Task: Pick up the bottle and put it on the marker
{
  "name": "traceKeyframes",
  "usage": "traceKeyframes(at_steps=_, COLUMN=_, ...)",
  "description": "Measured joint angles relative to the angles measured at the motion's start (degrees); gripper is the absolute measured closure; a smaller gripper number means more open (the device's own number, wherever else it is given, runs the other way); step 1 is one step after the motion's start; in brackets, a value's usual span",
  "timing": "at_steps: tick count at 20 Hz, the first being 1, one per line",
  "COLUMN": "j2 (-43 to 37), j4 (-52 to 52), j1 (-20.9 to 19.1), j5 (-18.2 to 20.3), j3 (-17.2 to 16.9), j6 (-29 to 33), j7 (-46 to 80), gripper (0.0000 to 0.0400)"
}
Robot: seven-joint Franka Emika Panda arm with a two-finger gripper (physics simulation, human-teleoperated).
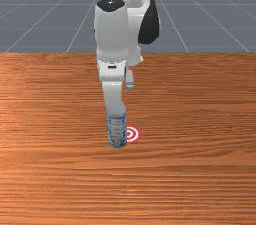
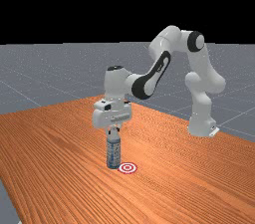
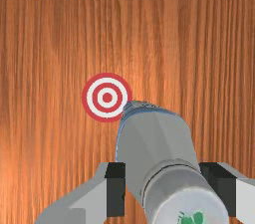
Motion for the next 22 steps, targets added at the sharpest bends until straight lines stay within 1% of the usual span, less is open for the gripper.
traceKeyframes(at_steps=2, j2=-0.08, j4=-0.06, j1=0.0, j5=-0.02, j3=-0.01, j6=-0.21, j7=0.04, gripper=0.0185)
traceKeyframes(at_steps=6, j2=-0.3, j4=0.41, j1=0.07, j5=-0.27, j3=-0.11, j6=-4.16, j7=0.21, gripper=0.0185)
traceKeyframes(at_steps=8, j2=-1.75, j4=-1.9, j1=0.06, j5=-0.31, j3=-0.14, j6=-3.54, j7=0.21, gripper=0.0185)
traceKeyframes(at_steps=9, j2=-2.67, j4=-3.61, j1=0.02, j5=-0.26, j3=-0.13, j6=-1.84, j7=0.16, gripper=0.0185)
traceKeyframes(at_steps=10, j2=-3.26, j4=-4.77, j1=-0.44, j5=0.79, j3=0.29, j6=-0.49, j7=-0.72, gripper=0.0185)
traceKeyframes(at_steps=11, j2=-3.15, j4=-4.58, j1=-1.26, j5=2.47, j3=0.96, j6=-0.88, j7=-2.33, gripper=0.0185)
traceKeyframes(at_steps=14, j2=-3.0, j4=-4.33, j1=-2.07, j5=2.89, j3=0.87, j6=-1.2, j7=-3.52, gripper=0.0185)
traceKeyframes(at_steps=15, j2=-3.09, j4=-4.5, j1=-1.08, j5=0.89, j3=-0.39, j6=-0.84, j7=-0.21, gripper=0.0185)
traceKeyframes(at_steps=16, j2=-3.22, j4=-4.87, j1=-1.45, j5=0.83, j3=-0.15, j6=-0.24, j7=-1.85, gripper=0.0185)
traceKeyframes(at_steps=17, j2=-3.1, j4=-4.57, j1=-2.12, j5=0.31, j3=0.82, j6=-0.92, j7=-6.85, gripper=0.0185)
traceKeyframes(at_steps=21, j2=-3.34, j4=-4.99, j1=-0.66, j5=-0.28, j3=1.75, j6=-0.96, j7=-6.43, gripper=0.0185)
traceKeyframes(at_steps=22, j2=-3.38, j4=-5.08, j1=0.34, j5=-0.02, j3=1.13, j6=-0.92, j7=-1.81, gripper=0.0185)
